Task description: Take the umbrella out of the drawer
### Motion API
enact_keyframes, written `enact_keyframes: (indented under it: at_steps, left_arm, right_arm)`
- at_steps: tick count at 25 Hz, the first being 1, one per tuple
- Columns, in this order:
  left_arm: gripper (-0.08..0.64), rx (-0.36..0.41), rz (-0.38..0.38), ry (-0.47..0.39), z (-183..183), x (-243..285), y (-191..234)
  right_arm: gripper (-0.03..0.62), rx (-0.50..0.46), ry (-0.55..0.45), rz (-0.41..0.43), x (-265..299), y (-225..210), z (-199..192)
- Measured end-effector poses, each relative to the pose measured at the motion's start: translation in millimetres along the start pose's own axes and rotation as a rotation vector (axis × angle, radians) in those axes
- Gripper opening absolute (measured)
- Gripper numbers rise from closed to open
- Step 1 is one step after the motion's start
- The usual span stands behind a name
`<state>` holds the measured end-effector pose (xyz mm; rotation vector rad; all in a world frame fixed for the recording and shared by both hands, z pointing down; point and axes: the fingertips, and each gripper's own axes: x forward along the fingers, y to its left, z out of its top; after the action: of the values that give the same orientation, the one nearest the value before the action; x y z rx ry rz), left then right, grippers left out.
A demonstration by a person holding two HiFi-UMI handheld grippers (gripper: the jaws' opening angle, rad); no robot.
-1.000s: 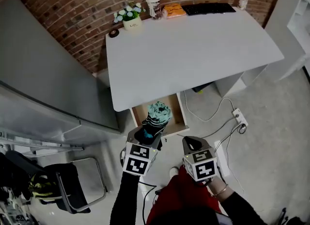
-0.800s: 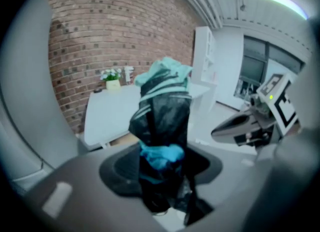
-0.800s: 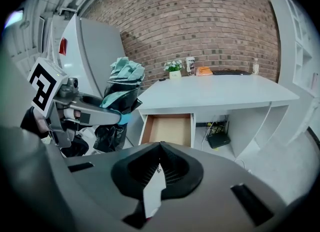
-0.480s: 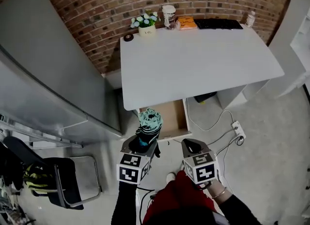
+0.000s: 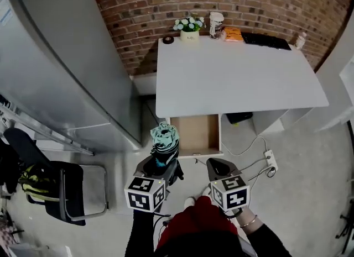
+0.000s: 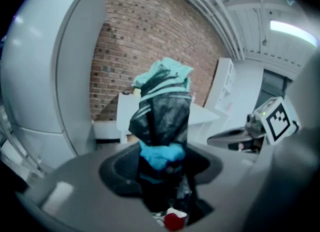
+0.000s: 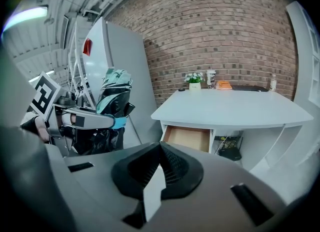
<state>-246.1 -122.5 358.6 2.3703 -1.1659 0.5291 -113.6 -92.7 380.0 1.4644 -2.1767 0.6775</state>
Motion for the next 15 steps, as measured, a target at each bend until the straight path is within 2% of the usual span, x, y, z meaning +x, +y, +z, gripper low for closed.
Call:
enact_keyframes:
  at_steps: [8,15]
  left_arm:
    - [0.230,-0.032,0.002,-0.028,-9.2,-28.6,1.6]
    - [0.229,-0.095,0.007,-0.102,-9.4,-47.5,-2.0]
  right_arm:
    - [-0.002,-0.031,-0.049,-0.010,-14.6,10.3,10.9]
    - [-0.003,-0.025,-0.105,0.008,-27.7,20.5,17.9]
